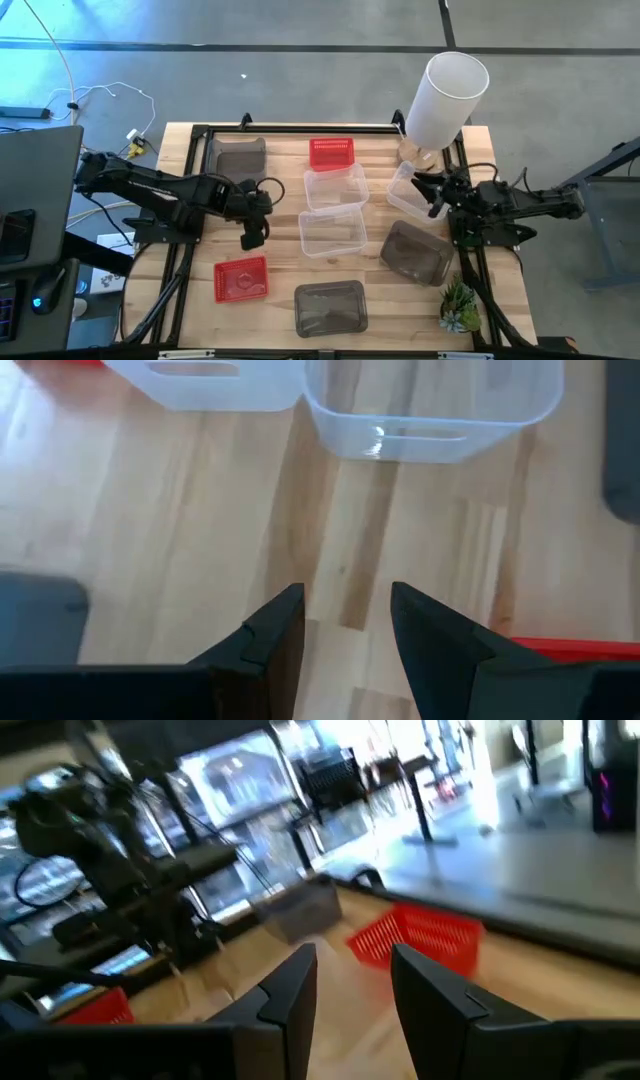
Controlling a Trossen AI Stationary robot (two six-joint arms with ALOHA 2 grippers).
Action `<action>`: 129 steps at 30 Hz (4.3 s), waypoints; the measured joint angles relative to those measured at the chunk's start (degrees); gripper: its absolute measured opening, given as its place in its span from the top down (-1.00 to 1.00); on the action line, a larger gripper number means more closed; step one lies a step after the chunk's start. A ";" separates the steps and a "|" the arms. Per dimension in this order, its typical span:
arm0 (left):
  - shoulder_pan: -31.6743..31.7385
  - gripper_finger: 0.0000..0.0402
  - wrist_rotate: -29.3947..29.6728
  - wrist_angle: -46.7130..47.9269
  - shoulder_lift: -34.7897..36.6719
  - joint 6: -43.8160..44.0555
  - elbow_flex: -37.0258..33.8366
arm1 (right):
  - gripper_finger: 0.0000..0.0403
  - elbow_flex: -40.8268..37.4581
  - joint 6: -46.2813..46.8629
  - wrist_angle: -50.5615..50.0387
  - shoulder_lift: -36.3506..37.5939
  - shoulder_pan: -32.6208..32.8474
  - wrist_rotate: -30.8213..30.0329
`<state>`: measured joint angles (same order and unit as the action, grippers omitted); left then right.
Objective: Stack baskets by color
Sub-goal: Stack the top right transparent bin on the top transparent bin
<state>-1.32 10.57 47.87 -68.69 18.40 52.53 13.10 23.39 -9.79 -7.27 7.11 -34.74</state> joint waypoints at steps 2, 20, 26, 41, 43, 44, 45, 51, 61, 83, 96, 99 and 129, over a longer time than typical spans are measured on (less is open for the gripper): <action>2.07 0.33 -0.69 -2.46 0.22 -2.62 -0.31 | 0.41 1.70 3.89 -5.10 -1.80 -0.02 -0.17; 19.23 0.33 -11.91 -11.44 0.09 -20.69 -0.47 | 0.41 15.67 24.60 -25.14 -20.84 -0.26 2.20; 23.11 0.33 -16.12 -13.76 0.09 -25.24 -0.47 | 0.41 22.27 28.40 -35.14 -26.82 -3.76 5.44; 25.69 0.33 -19.06 -13.59 0.09 -27.63 -0.47 | 0.41 33.36 7.91 -38.66 -36.94 -11.08 9.76; 25.68 0.33 -19.06 -13.34 0.09 -27.63 -0.47 | 0.41 33.47 7.78 -38.70 -38.32 -12.34 11.76; 25.68 0.33 -19.04 -13.35 0.09 -27.63 -0.47 | 0.41 33.44 7.98 -38.86 -39.22 -13.02 13.22; 25.68 0.32 -19.04 -13.35 0.09 -27.63 -0.47 | 0.41 33.42 8.33 -39.09 -40.24 -13.72 14.80; 25.68 0.32 -18.95 -13.29 0.09 -27.63 -0.47 | 0.41 33.33 8.14 -40.90 -48.00 -16.92 22.66; 25.68 0.32 -18.95 -13.18 0.09 -27.43 -0.45 | 0.41 33.31 6.72 -41.53 -58.15 -18.49 28.62; 25.68 0.32 -18.97 -12.98 0.09 -26.54 -0.43 | 0.41 33.31 7.63 -44.87 -67.81 -18.47 30.15; 25.68 0.32 -18.97 -12.98 0.09 -26.54 -0.43 | 0.81 33.31 7.63 -44.85 -74.74 -18.42 30.56; 25.68 0.32 -18.97 -12.96 0.09 -26.07 -0.43 | 0.96 33.31 7.61 -44.82 -74.77 -18.42 29.93; 25.66 0.32 -18.52 -8.17 0.09 -21.67 -0.43 | 1.00 61.55 -6.59 -51.65 -74.75 -9.35 5.51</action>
<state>24.34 -7.94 39.70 -68.60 -3.28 52.10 74.65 16.81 -61.43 -82.02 -2.24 -29.23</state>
